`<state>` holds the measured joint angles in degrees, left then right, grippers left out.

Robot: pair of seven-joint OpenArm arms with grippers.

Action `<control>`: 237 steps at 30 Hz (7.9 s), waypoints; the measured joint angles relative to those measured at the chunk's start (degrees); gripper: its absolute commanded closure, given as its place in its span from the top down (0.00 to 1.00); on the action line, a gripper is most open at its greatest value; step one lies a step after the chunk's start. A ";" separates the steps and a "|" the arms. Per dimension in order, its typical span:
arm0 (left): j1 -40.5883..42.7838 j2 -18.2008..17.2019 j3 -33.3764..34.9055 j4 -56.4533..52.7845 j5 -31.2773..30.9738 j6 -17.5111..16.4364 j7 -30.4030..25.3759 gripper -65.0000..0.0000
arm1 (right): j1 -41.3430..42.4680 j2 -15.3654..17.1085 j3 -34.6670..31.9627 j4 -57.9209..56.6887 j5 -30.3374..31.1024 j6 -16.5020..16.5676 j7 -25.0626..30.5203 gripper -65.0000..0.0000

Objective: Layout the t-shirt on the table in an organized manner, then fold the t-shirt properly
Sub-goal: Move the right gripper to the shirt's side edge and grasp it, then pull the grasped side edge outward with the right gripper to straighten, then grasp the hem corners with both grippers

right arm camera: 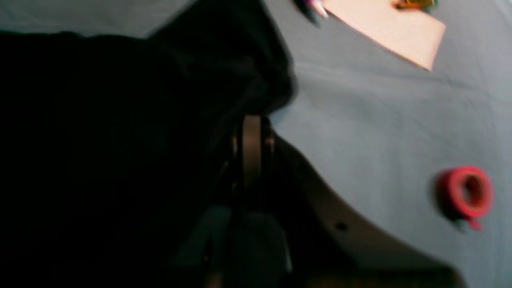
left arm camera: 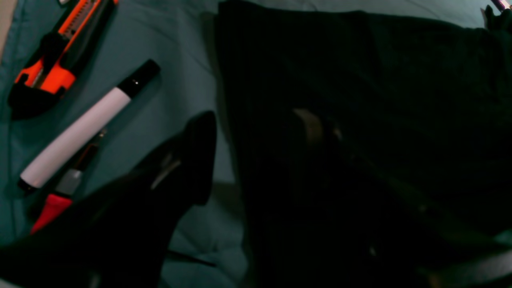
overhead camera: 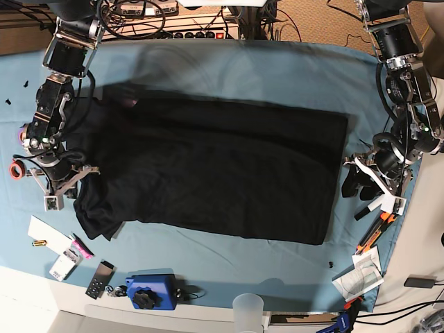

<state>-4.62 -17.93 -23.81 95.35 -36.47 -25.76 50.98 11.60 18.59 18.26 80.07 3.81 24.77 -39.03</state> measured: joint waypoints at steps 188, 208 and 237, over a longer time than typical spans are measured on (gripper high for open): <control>4.90 3.02 0.00 -0.04 0.20 -0.20 -2.05 0.46 | 13.66 4.85 -2.27 -26.58 4.39 -1.44 -12.96 0.46; 2.82 2.95 2.38 -0.07 1.77 1.55 -9.11 0.04 | 14.53 3.85 -2.54 -17.33 5.01 -3.02 -9.86 0.00; -31.58 2.51 31.30 -50.14 19.98 12.20 -23.02 0.49 | 19.54 3.78 -2.58 -17.16 4.83 -3.34 -15.65 0.00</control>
<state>-36.21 -15.42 7.49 45.21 -16.49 -13.56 27.97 31.14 22.37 15.68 62.92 8.64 21.43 -54.68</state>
